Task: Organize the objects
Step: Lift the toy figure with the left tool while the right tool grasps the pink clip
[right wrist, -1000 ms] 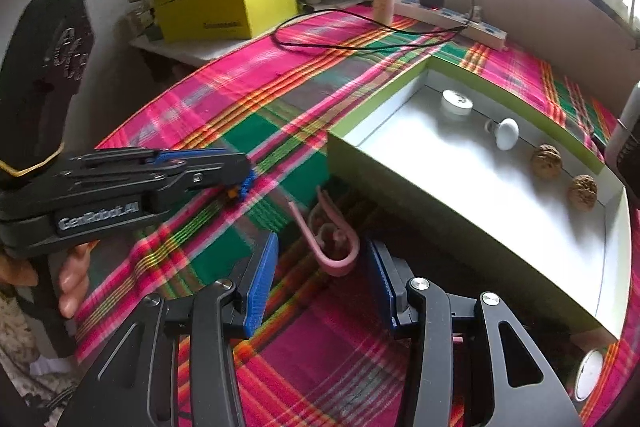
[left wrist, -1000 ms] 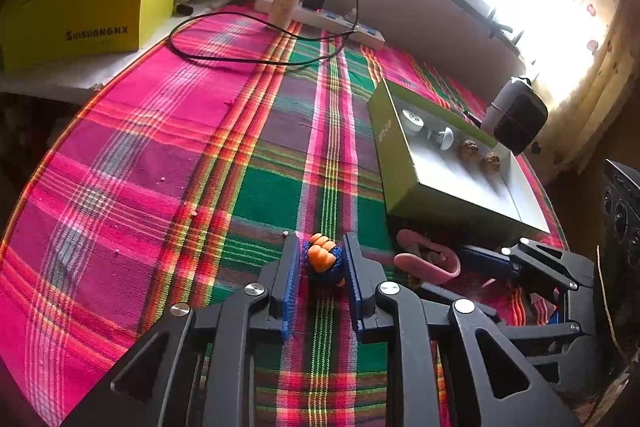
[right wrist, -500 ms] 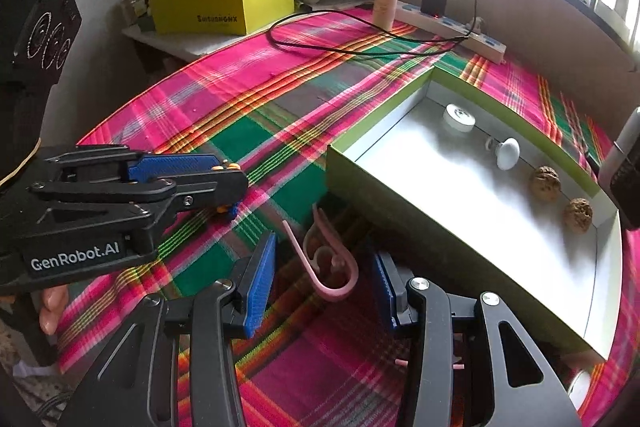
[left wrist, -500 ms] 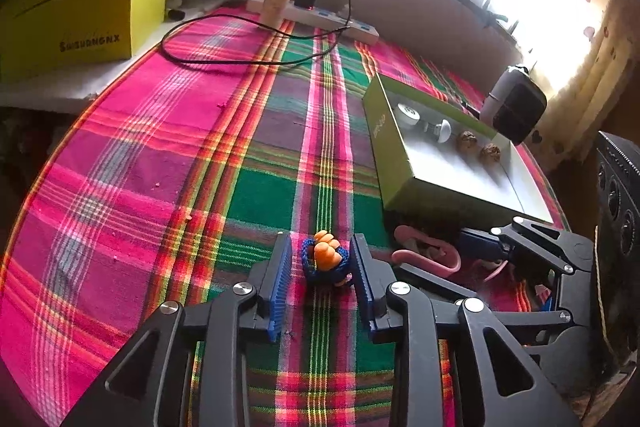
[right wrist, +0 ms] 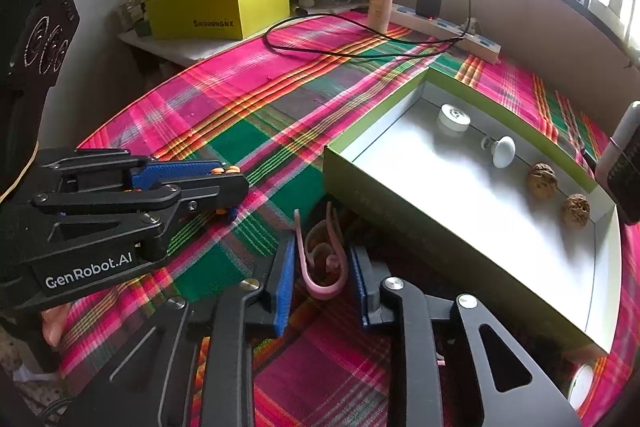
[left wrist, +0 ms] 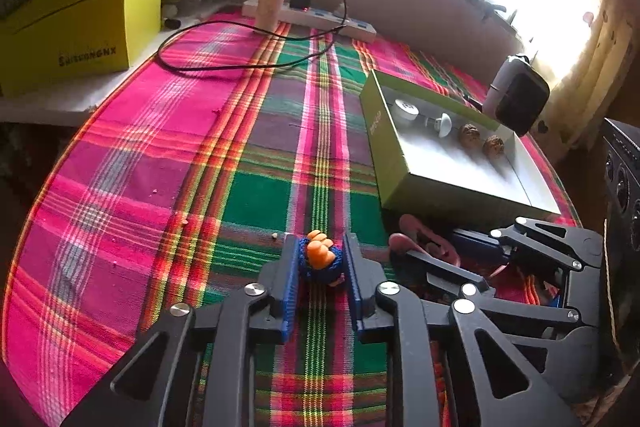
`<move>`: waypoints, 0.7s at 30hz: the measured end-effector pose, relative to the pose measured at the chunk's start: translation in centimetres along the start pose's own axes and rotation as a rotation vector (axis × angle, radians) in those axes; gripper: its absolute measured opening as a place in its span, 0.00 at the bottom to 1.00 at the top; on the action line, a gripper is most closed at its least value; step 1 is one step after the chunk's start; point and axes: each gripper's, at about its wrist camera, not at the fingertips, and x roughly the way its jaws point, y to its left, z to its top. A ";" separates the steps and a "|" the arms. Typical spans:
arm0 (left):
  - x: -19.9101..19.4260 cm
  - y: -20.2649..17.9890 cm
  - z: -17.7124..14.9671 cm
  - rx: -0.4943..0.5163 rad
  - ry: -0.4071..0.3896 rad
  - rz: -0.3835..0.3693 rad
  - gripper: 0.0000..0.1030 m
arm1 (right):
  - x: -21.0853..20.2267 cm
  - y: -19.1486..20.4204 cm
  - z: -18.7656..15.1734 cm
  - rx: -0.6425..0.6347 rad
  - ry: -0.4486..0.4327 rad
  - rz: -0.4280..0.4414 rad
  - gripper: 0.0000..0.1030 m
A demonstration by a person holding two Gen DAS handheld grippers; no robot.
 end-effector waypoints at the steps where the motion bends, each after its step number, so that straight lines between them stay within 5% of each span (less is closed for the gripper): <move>1: 0.0 -0.1 0.0 0.006 -0.001 0.003 0.16 | 0.0 0.0 0.0 0.002 -0.001 0.000 0.25; 21: -1.0 -0.6 0.1 0.015 -0.015 0.000 0.14 | -1.0 -0.5 0.0 0.037 -0.029 0.020 0.24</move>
